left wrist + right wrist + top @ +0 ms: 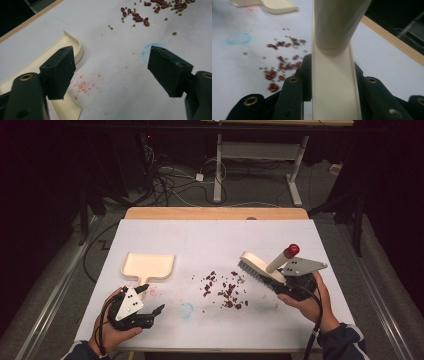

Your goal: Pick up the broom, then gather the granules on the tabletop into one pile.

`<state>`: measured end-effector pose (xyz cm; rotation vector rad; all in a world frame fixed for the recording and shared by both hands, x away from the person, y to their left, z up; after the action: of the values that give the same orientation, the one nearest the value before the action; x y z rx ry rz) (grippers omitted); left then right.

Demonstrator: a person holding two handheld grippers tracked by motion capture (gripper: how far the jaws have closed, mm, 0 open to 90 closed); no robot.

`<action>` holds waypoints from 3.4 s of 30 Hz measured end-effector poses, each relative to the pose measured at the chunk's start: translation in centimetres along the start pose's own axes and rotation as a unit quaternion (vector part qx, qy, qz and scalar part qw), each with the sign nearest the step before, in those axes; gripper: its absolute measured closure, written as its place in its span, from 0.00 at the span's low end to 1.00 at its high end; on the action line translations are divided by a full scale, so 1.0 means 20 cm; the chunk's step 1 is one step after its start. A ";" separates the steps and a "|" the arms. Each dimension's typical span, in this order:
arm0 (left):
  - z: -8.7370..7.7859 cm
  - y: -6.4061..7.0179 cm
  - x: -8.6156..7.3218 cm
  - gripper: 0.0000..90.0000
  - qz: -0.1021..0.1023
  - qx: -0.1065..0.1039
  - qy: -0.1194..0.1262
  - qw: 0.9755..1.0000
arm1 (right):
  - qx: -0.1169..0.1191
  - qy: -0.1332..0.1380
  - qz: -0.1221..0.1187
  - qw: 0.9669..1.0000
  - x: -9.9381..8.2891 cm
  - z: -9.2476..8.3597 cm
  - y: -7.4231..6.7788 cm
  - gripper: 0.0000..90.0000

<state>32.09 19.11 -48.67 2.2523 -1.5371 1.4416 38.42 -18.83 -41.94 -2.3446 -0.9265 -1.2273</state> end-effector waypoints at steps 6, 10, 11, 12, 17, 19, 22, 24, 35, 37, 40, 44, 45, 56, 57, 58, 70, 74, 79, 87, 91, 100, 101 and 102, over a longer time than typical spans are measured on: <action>0.02 -0.01 -0.02 0.24 -0.003 -0.002 -0.008 1.000 | -0.053 -0.021 0.008 0.998 -0.02 0.10 0.13 0.75; 0.03 -0.02 -0.04 0.24 -0.002 0.002 -0.017 1.000 | -0.085 -0.035 0.004 0.996 -0.01 0.20 0.20 0.75; 0.03 -0.03 -0.05 0.24 -0.002 0.001 -0.021 1.000 | -0.085 -0.035 0.004 0.996 -0.01 0.20 0.20 0.75; 0.04 -0.03 -0.05 0.24 -0.002 0.002 -0.023 1.000 | -0.096 -0.042 0.001 0.994 -0.01 0.27 0.22 0.75; 0.05 -0.03 -0.05 0.24 -0.001 0.002 -0.030 1.000 | -0.111 -0.058 -0.021 0.992 0.00 0.44 0.20 0.76; 0.05 -0.03 -0.05 0.24 0.002 0.003 -0.031 1.000 | -0.110 -0.070 -0.037 0.991 -0.01 0.50 0.16 0.76; 0.04 -0.03 -0.05 0.24 0.001 0.003 -0.028 1.000 | -0.104 -0.082 -0.066 0.989 -0.04 0.56 0.05 0.75; 0.03 -0.03 -0.05 0.24 0.002 0.002 -0.026 1.000 | -0.100 -0.087 -0.083 0.988 -0.05 0.58 -0.01 0.75; 0.02 -0.02 -0.03 0.24 0.004 -0.002 -0.017 1.000 | -0.025 -0.079 -0.105 0.991 -0.10 0.49 -0.21 0.75; 0.02 -0.02 -0.03 0.24 0.003 -0.002 -0.016 1.000 | -0.017 -0.079 -0.108 0.991 -0.11 0.48 -0.23 0.75; 0.02 -0.02 -0.03 0.24 0.000 -0.005 -0.016 1.000 | -0.003 -0.080 -0.113 0.990 -0.13 0.44 -0.29 0.75; 0.02 -0.01 -0.03 0.24 0.001 -0.007 -0.018 1.000 | -0.002 -0.074 -0.123 0.990 -0.12 0.40 -0.29 0.75; 0.02 -0.01 -0.03 0.24 0.001 -0.007 -0.018 1.000 | -0.004 -0.070 -0.114 0.991 -0.11 0.39 -0.29 0.75; 0.03 -0.02 -0.03 0.24 -0.005 -0.009 -0.016 1.000 | -0.008 -0.037 -0.096 0.995 0.09 0.45 -0.15 0.75; 0.03 -0.02 -0.03 0.24 -0.007 -0.011 -0.016 1.000 | 0.004 -0.028 -0.096 0.995 0.15 0.52 -0.14 0.75; 0.03 -0.02 -0.03 0.24 -0.007 -0.012 -0.016 1.000 | 0.004 -0.028 -0.096 0.995 0.15 0.52 -0.14 0.75; 0.04 -0.02 -0.05 0.24 -0.016 -0.013 -0.029 0.999 | 0.057 -0.029 -0.146 0.987 0.25 0.94 -0.31 0.75; 0.03 -0.03 -0.06 0.24 -0.015 -0.008 -0.027 0.999 | 0.081 -0.037 -0.178 0.980 0.22 0.96 -0.39 0.75; 0.02 -0.02 -0.07 0.24 -0.020 -0.010 -0.028 0.999 | 0.107 -0.044 -0.206 0.972 0.15 0.93 -0.43 0.75; 0.01 -0.02 -0.07 0.24 -0.022 -0.010 -0.027 0.999 | 0.158 -0.034 -0.227 0.960 0.04 0.78 -0.44 0.74; 0.02 -0.02 -0.07 0.24 -0.021 -0.012 -0.029 0.999 | 0.178 -0.034 -0.230 0.956 -0.01 0.71 -0.43 0.74; 0.02 -0.01 -0.07 0.24 -0.022 -0.013 -0.029 0.999 | 0.197 -0.023 -0.230 0.953 -0.06 0.59 -0.41 0.75; 0.02 -0.01 -0.07 0.24 -0.022 -0.013 -0.030 0.999 | 0.194 -0.022 -0.229 0.953 -0.06 0.58 -0.40 0.75; 0.02 -0.01 -0.07 0.24 -0.022 -0.014 -0.031 0.999 | 0.189 -0.020 -0.224 0.956 -0.06 0.58 -0.39 0.75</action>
<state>32.46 19.96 -49.77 2.3209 -1.5054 1.3437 39.48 -7.10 -49.61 -1.9222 -1.6114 -1.0324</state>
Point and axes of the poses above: each handheld gripper's, and its own axes: z roughly forward along the jaws, x roughly out of its top, y roughly to its right, the point moved 7 cm from there along z, roughly forward along the jaws, and after that the axes turned 15 degrees about z, right-handed, at the moved point
